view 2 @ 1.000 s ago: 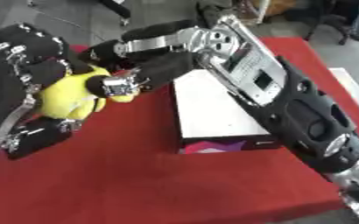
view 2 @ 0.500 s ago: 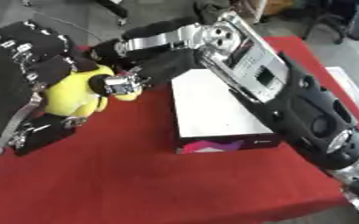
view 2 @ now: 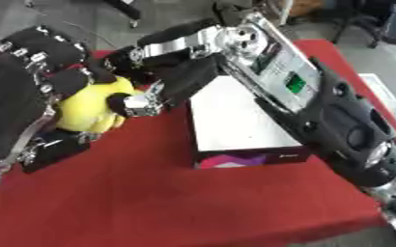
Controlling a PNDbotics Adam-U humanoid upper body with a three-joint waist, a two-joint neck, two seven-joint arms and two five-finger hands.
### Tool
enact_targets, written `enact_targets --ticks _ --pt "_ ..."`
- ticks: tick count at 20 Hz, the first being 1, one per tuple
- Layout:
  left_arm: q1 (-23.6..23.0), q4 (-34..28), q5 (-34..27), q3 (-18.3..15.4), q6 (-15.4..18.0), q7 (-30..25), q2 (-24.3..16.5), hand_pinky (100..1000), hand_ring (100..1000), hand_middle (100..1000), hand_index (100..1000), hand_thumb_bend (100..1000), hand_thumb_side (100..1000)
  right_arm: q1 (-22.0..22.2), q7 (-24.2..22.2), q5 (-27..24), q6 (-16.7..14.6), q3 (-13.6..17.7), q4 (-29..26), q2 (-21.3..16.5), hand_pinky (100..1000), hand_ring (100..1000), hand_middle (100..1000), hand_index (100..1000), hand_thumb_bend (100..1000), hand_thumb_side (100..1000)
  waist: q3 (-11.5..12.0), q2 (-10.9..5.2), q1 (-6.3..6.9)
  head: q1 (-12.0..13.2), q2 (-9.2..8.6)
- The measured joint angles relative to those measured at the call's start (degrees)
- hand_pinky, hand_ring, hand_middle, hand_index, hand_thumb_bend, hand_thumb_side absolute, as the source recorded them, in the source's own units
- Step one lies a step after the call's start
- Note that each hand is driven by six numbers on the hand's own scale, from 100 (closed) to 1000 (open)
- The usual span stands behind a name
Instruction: Pick up the objects with one hand, pass them to the other hand, and then place them into the box on the other side of the table.
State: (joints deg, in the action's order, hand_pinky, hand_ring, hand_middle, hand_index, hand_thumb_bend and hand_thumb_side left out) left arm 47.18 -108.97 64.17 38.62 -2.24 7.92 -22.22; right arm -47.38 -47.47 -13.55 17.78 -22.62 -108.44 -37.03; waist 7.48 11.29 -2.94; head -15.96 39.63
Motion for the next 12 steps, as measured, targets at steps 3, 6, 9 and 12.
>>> enact_targets --ticks 3,6,9,12 --pt "0.11 0.00 0.29 0.01 0.04 -0.01 0.23 682 571 507 599 100 153 0.00 0.46 -0.74 0.99 0.00 -0.01 0.00 968 1000 444 916 100 479 0.00 0.00 -0.01 0.00 0.01" --pt "0.11 0.01 0.63 0.01 0.06 -0.03 0.44 689 579 518 613 100 142 0.01 0.98 -1.53 1.84 0.00 -0.01 0.00 959 1000 367 838 100 444 0.00 0.00 -0.02 -0.02 0.02" --pt "0.12 0.01 1.49 0.01 0.12 -0.18 0.47 706 601 542 645 100 100 0.01 1.90 -2.41 2.71 0.00 -0.01 0.00 941 979 288 746 100 330 -0.01 0.00 -0.02 -0.03 0.03" --pt "0.12 0.05 2.73 0.00 -0.53 -0.78 0.50 723 627 571 683 194 100 0.02 3.25 -3.82 3.69 0.01 -0.02 -0.01 933 954 262 693 100 266 -0.04 0.00 -0.02 -0.04 0.03"
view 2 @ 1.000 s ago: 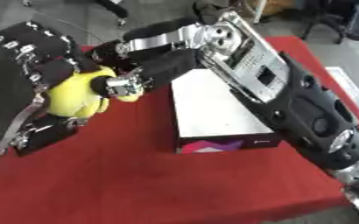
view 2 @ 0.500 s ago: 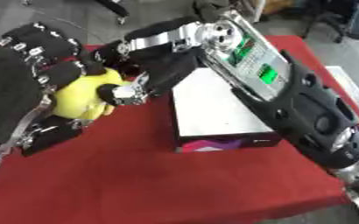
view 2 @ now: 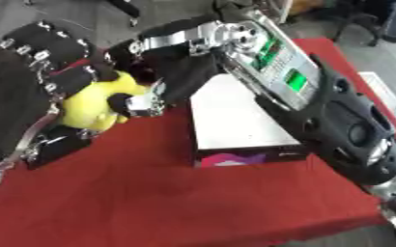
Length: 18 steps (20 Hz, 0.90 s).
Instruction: Pick up the objects with one hand, pass them to the other hand, and then place them into the box on the other side of the table.
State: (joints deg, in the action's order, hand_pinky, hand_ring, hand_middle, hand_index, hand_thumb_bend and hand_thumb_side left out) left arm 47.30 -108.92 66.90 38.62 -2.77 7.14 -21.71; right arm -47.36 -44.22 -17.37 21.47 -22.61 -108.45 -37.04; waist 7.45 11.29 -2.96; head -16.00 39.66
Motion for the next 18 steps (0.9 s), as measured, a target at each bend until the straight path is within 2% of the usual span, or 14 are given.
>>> enact_targets --ticks 1,6,9,11,14,16,18 --pt "0.00 0.04 0.52 0.00 -0.51 -0.28 0.05 726 636 581 698 230 100 0.01 0.45 -0.39 0.31 0.00 0.00 -0.02 931 941 247 671 100 250 -0.01 0.00 0.00 0.00 0.00" --pt "0.00 0.33 3.27 -0.01 -3.87 -1.21 0.52 730 656 603 730 290 100 0.02 2.19 -2.42 2.01 0.00 -0.02 -0.07 917 916 203 617 100 201 -0.04 -0.01 0.01 -0.07 0.00" --pt "0.00 0.33 4.08 0.02 -5.13 -1.31 0.82 738 676 628 782 370 100 0.02 3.44 -4.27 3.32 0.05 -0.31 -0.07 912 906 179 595 100 180 -0.04 -0.06 0.01 -0.09 0.00" --pt "-0.01 0.33 4.28 0.02 -5.64 -1.33 0.96 747 697 661 832 477 100 0.02 4.36 -5.57 4.29 0.14 -0.38 -0.07 909 901 163 578 100 165 -0.05 -0.07 0.02 -0.12 0.00" --pt "-0.02 0.41 4.57 0.03 -5.95 -1.43 0.97 768 736 710 886 637 150 0.02 5.50 -7.60 5.75 0.17 -0.88 -0.06 907 895 151 564 100 148 -0.05 -0.07 0.02 -0.16 0.00" --pt "-0.09 0.66 5.00 0.03 -6.06 -1.66 0.97 781 754 731 917 718 177 0.01 6.02 -8.44 6.48 0.27 -1.23 -0.05 905 892 148 562 100 141 -0.05 -0.07 0.02 -0.20 0.01" --pt "-0.11 0.67 5.70 0.03 -6.10 -2.04 0.97 788 762 741 930 763 186 0.02 6.32 -8.98 7.10 0.30 -1.34 -0.05 906 892 148 562 100 138 -0.05 -0.07 0.02 -0.21 0.01"
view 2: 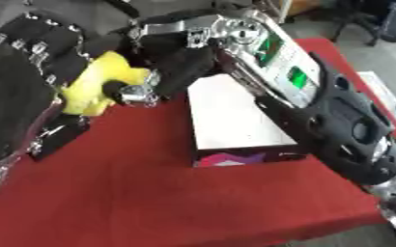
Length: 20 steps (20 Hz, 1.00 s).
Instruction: Pick up the objects with one hand, pass them to the other hand, and then place them into the box on the other side of the table.
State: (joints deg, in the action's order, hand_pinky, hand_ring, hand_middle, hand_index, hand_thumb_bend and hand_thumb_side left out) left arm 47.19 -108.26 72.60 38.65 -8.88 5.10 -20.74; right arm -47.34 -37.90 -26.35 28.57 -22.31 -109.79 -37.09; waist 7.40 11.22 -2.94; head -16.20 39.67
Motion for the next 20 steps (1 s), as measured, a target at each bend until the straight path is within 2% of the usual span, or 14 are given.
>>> enact_targets --ticks 7,12,20 --pt "-0.08 -0.01 1.69 0.00 0.43 -2.13 0.02 806 786 769 946 883 230 0.02 1.06 -1.85 1.62 0.03 0.00 0.00 900 884 126 540 100 120 0.00 0.00 0.00 0.00 0.00" --pt "-0.30 -0.03 3.28 -0.01 0.03 -3.22 0.03 818 803 785 982 959 218 0.22 1.84 -2.29 2.40 0.05 0.00 0.00 896 876 110 523 100 113 0.01 0.00 -0.02 0.00 0.00" --pt "-0.99 -0.02 5.53 0.00 -4.20 -1.21 0.01 821 810 793 1000 957 205 0.22 2.85 -3.17 2.96 0.34 -0.07 0.00 897 875 110 522 100 110 -0.32 0.00 0.00 0.31 -0.04"
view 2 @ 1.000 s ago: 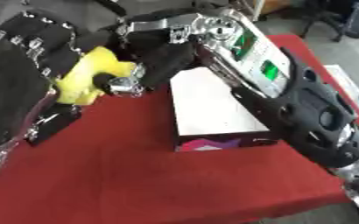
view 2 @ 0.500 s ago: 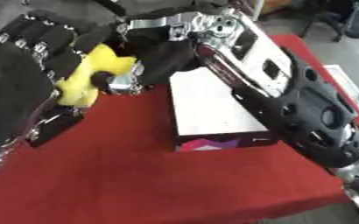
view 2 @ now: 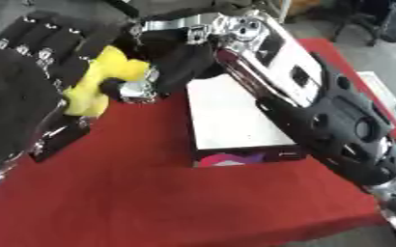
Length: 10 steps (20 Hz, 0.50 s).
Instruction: Pick up the objects with one hand, pass them to the other hand, and then place them into the box on the other side of the table.
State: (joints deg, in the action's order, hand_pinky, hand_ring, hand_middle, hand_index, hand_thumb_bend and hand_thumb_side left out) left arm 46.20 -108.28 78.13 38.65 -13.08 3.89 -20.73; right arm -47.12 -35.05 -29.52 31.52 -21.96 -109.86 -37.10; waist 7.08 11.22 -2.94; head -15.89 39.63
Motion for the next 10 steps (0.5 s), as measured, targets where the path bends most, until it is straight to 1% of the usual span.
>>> enact_targets --ticks 5,10 --pt "-0.95 0.06 -0.03 0.00 -2.54 3.38 -0.41 813 805 787 996 961 190 0.05 0.47 -0.19 0.29 0.00 -0.01 0.00 898 876 110 522 100 107 -0.11 0.00 0.01 0.20 -0.06" --pt "-1.31 0.87 -0.45 0.00 -2.89 6.23 -1.10 811 806 788 987 970 196 0.29 1.37 -0.97 0.98 -0.06 0.03 0.00 898 875 101 515 100 100 -0.12 0.00 0.01 0.21 -0.50"
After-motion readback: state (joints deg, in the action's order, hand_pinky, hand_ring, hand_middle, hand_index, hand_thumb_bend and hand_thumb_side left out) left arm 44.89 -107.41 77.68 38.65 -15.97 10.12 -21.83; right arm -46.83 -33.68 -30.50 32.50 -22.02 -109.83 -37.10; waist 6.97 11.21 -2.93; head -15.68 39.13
